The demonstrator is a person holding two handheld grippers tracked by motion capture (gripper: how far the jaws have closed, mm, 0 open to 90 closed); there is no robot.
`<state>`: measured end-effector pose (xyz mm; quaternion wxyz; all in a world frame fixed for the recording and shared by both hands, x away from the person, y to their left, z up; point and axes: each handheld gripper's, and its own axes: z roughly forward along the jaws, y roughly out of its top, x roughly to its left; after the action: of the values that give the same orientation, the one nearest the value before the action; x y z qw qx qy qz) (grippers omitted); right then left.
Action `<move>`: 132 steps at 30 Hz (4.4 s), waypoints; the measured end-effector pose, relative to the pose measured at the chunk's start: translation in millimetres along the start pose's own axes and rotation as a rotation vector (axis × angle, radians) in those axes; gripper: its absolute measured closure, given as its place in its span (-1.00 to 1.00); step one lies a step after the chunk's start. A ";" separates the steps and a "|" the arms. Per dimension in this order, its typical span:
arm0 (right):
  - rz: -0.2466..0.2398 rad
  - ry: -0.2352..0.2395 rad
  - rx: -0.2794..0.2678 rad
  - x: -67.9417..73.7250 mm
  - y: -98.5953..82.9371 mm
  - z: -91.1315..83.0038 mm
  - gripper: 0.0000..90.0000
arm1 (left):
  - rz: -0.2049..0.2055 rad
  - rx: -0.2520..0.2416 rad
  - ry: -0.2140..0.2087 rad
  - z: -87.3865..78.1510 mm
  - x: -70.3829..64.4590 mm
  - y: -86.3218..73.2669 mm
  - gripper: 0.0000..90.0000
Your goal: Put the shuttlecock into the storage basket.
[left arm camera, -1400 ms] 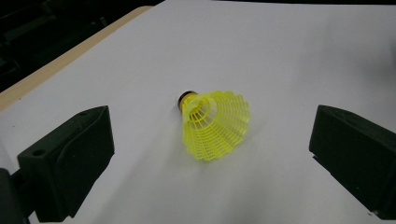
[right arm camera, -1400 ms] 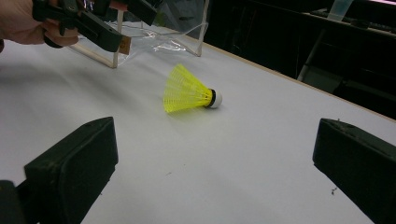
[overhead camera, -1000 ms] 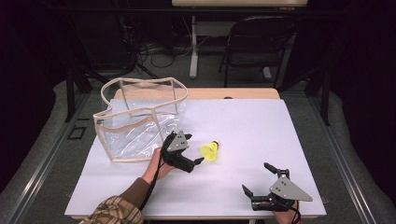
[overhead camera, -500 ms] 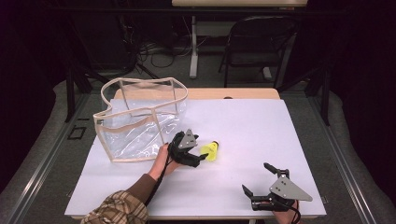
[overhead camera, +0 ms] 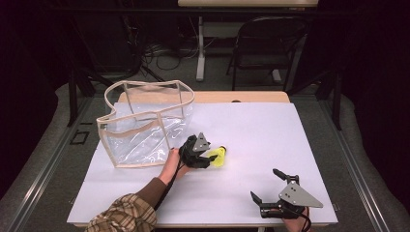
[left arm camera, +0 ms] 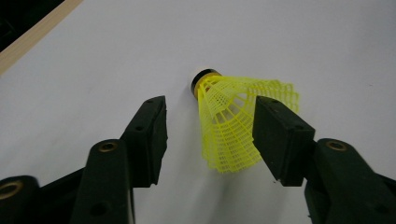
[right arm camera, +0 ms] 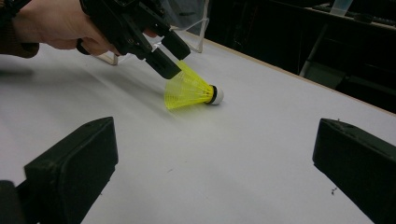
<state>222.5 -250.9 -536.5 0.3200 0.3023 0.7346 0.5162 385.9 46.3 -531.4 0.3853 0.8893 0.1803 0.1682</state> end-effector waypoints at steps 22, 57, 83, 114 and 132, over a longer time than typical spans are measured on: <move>-0.008 0.000 0.013 0.5 0.0 0.4 -1.00 | -0.029 0.003 0.006 9.8 -3.1 -0.4 0.76; -0.009 -0.001 0.013 0.3 -0.2 0.6 -1.00 | -0.004 -0.045 0.015 -2.5 -2.9 9.1 0.98; -0.011 -0.003 0.015 0.3 -0.1 0.1 -1.00 | 0.002 -0.085 -0.003 -19.0 -1.2 27.6 0.99; -0.011 -0.003 0.021 0.8 -0.8 0.8 -1.00 | 0.035 -0.132 -0.004 -43.7 6.1 65.4 0.99; -0.008 -0.004 0.020 0.9 -0.9 0.5 -1.00 | 0.033 -0.154 0.004 -59.9 19.2 86.1 0.99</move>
<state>222.2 -250.2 -537.6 0.3206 0.3036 0.7402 0.5071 393.0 37.5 -425.3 0.4493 0.8596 0.1527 0.1897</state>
